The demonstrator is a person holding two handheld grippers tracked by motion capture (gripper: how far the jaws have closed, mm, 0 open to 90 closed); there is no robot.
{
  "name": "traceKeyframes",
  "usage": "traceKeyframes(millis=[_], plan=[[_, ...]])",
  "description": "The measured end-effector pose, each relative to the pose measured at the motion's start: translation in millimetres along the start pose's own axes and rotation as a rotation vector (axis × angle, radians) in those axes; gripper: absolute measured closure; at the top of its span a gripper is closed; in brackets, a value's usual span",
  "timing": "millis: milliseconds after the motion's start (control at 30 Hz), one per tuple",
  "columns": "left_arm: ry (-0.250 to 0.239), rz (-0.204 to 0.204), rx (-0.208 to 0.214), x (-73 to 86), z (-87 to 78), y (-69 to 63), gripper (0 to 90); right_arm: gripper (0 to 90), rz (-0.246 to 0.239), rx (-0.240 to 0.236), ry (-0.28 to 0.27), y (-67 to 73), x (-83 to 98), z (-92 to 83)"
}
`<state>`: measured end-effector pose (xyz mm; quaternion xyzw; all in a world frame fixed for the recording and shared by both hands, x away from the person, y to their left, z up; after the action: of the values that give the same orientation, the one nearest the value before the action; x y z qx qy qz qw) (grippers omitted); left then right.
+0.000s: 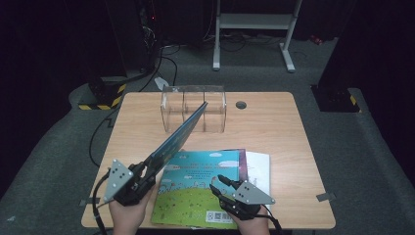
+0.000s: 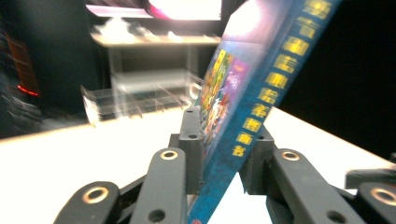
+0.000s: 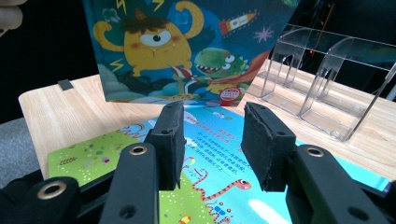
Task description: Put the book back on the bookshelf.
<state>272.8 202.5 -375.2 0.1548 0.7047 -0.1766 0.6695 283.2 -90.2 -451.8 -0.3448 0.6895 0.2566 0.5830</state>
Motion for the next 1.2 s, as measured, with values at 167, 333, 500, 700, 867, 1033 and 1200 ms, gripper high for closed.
traceKeyframes(millis=[167, 333, 500, 700, 867, 1033, 1200], plan=[[-0.019, 0.018, -0.059, -0.9, -4.1, 10.2, 79.1, 58.9, -0.002, 0.003, 0.003, -0.2, 0.8, 1.5], [-0.022, 0.021, -0.055, -0.9, -5.5, 16.1, 79.4, 59.1, -0.003, 0.003, 0.004, -0.5, 1.2, 1.8], [-0.028, 0.028, -0.047, -0.3, -6.3, 19.4, 79.5, 59.0, 0.001, 0.005, 0.003, -1.0, 1.6, 1.5], [-0.036, -0.006, -0.023, 0.2, -7.5, 26.7, 78.3, 59.1, 0.001, 0.007, 0.006, -1.4, 2.4, 1.5], [-0.042, -0.034, -0.015, 0.4, -8.6, 35.2, 78.1, 59.0, -0.001, 0.007, 0.008, -1.8, 2.7, 1.8], [-0.05, -0.046, -0.01, 1.6, -10.1, 43.2, 78.2, 59.1, 0.0, 0.008, 0.009, -1.8, 3.0, 1.9], [-0.045, -0.002, -0.047, 2.0, -12.9, 47.8, 80.4, 59.0, 0.001, 0.009, 0.012, -2.0, 3.3, 1.6]])
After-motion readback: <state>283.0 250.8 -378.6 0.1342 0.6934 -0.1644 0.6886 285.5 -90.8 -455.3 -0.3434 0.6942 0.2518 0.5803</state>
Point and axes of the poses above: each handheld gripper's, and its own axes: z roughly forward along the jaws, x roughly out of its underside, y roughly to its left, the point moved 2 cm from there along z, roughly forward along the jaws, and after that the axes turned 6 degrees about -y, right-handed, at the moved point
